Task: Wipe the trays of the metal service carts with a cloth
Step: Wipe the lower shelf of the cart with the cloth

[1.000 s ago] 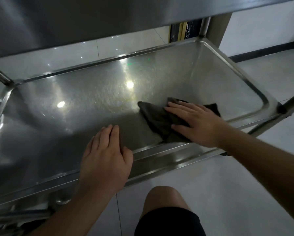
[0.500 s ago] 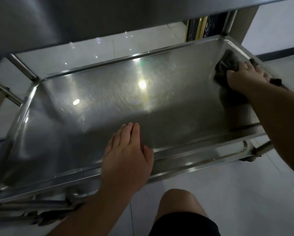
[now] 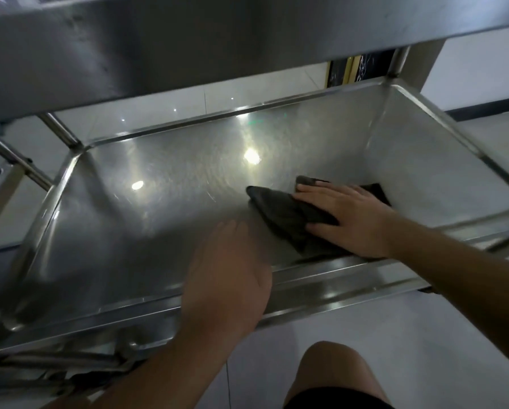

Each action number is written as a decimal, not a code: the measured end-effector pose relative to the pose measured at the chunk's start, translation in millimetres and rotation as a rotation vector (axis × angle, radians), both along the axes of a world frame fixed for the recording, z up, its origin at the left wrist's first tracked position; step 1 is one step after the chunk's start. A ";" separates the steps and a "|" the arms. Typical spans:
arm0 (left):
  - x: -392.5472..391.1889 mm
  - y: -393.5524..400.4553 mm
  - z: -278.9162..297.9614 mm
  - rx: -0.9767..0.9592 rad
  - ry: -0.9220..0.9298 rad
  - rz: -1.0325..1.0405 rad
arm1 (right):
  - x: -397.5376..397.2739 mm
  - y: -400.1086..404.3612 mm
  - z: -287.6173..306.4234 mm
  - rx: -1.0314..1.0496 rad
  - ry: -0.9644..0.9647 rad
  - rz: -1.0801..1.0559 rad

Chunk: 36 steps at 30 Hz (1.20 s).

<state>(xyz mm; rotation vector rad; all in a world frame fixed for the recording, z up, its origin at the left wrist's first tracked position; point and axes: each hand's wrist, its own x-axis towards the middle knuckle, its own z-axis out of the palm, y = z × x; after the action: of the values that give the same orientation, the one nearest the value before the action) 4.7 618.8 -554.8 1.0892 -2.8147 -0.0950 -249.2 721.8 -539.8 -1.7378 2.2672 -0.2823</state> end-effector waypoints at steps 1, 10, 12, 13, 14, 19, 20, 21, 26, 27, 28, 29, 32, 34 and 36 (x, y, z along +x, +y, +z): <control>-0.3 0.0 -0.5 0.000 -0.008 0.000 | -11.9 22.9 0.6 0.005 0.000 -0.038; -1.6 1.6 -0.1 0.009 0.029 0.009 | -192.5 94.1 -25.8 0.045 0.123 -0.880; -1.0 1.7 -0.7 0.014 0.049 0.005 | -192.5 54.0 -29.0 0.040 0.142 -0.910; -0.5 2.2 -1.4 0.013 0.057 0.001 | -185.7 28.0 -24.8 0.043 0.125 -0.896; -0.4 2.2 -2.4 0.010 0.065 -0.001 | -177.0 -0.2 -18.6 0.044 0.099 -0.885; -1.5 1.0 -6.3 0.016 0.116 -0.002 | -82.8 -132.9 3.5 0.007 0.021 -0.660; -1.6 0.1 -6.9 0.019 0.120 -0.007 | -55.5 -152.1 5.6 -0.002 0.029 -0.565; -1.9 -0.4 -7.4 0.020 0.122 -0.011 | -28.1 -166.8 7.2 -0.009 0.043 -0.458; 1.0 1.9 -4.4 0.048 0.169 0.022 | 55.1 -155.0 3.5 -0.051 0.096 0.063; 2.2 2.9 -3.4 0.061 0.195 0.032 | 56.6 -139.6 2.9 -0.041 0.081 0.080; 3.1 4.1 -2.3 0.080 0.218 0.035 | 54.8 -122.5 1.9 -0.024 0.064 0.068; 3.8 3.9 -0.2 0.107 0.245 0.030 | 50.2 -103.5 1.5 -0.007 0.051 0.029; 19.2 -13.6 11.8 0.196 0.350 0.016 | 26.5 -47.2 0.0 -0.006 0.070 -0.151; 46.1 -45.8 18.5 0.175 0.330 0.063 | 8.3 -20.5 0.5 0.005 0.080 -0.297; 85.6 -86.6 19.4 0.119 0.272 0.139 | -8.2 -14.9 1.6 0.042 0.061 -0.436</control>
<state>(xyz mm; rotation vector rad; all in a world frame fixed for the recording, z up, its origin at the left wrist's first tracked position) 90.3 532.1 -535.3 1.1919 -2.5129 -0.3712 -257.4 706.9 -538.2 -1.2304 2.6590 -0.2654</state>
